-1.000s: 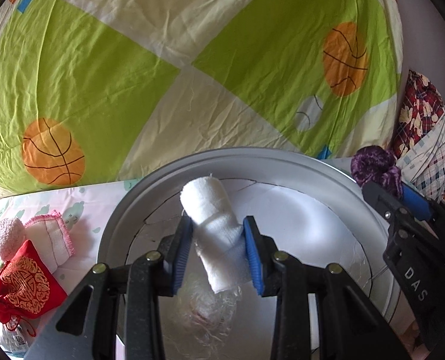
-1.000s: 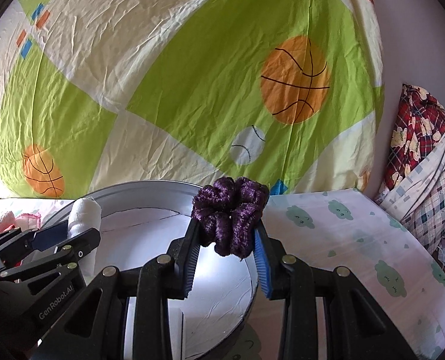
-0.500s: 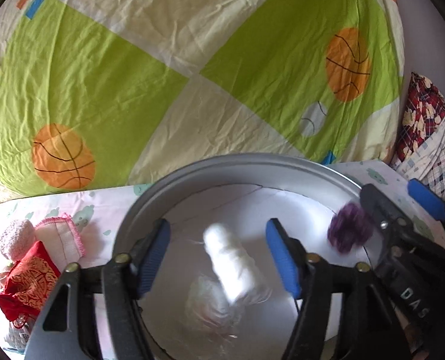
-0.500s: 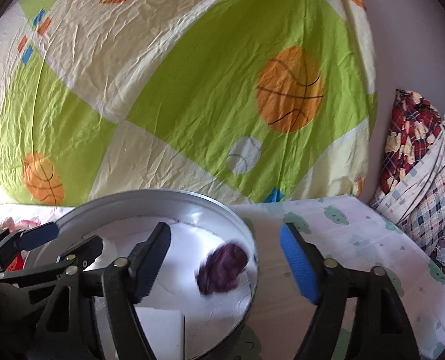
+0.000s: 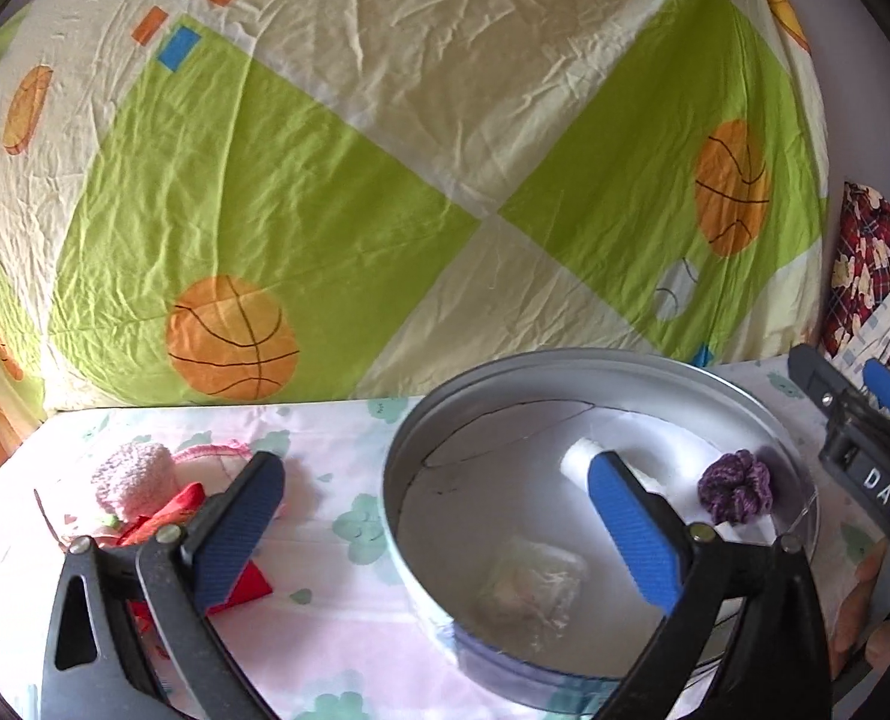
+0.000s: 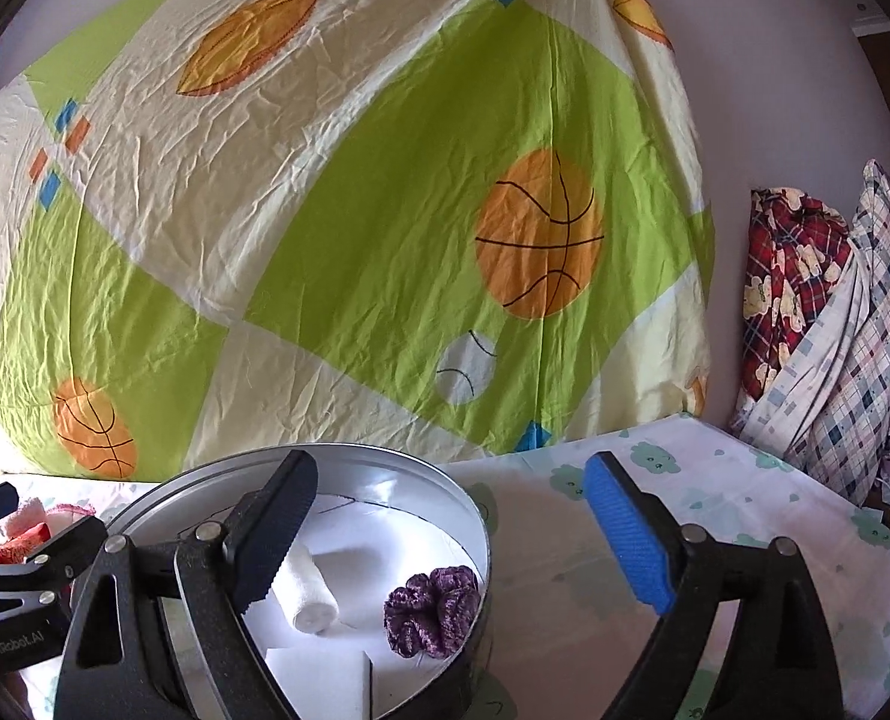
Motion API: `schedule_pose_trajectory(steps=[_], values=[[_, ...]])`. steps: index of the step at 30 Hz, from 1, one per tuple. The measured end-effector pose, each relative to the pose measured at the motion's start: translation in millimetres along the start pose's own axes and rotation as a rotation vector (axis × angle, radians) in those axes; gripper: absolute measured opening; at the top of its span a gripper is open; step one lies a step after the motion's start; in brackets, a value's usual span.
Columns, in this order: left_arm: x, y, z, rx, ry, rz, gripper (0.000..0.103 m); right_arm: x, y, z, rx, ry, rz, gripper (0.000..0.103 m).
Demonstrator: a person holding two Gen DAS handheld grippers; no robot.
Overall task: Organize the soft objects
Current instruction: 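Open the left tool to drop the towel while the right tool drops the scrunchie into the tin, then withdraw both tools from the tin and move the left tool toward the pink cloth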
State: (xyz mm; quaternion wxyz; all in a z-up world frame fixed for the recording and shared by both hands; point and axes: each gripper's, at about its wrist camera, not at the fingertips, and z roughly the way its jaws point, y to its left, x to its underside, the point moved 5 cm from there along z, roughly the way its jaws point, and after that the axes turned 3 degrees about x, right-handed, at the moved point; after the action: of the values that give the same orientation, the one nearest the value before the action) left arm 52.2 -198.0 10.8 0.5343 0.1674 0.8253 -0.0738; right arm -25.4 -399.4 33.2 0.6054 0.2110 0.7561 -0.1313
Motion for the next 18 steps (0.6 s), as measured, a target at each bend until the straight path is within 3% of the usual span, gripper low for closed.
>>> schedule_pose_trajectory(steps=[9, 18], values=[[15.6, 44.3, -0.1, -0.059, 0.020, -0.050, 0.103, -3.4, 6.0, -22.9, 0.049, -0.097, -0.016, 0.092], [29.7, 66.9, -4.6, -0.112, 0.021, 0.010, 0.103, -1.6, -0.5, -46.6, 0.108, -0.130, 0.044, 0.092]])
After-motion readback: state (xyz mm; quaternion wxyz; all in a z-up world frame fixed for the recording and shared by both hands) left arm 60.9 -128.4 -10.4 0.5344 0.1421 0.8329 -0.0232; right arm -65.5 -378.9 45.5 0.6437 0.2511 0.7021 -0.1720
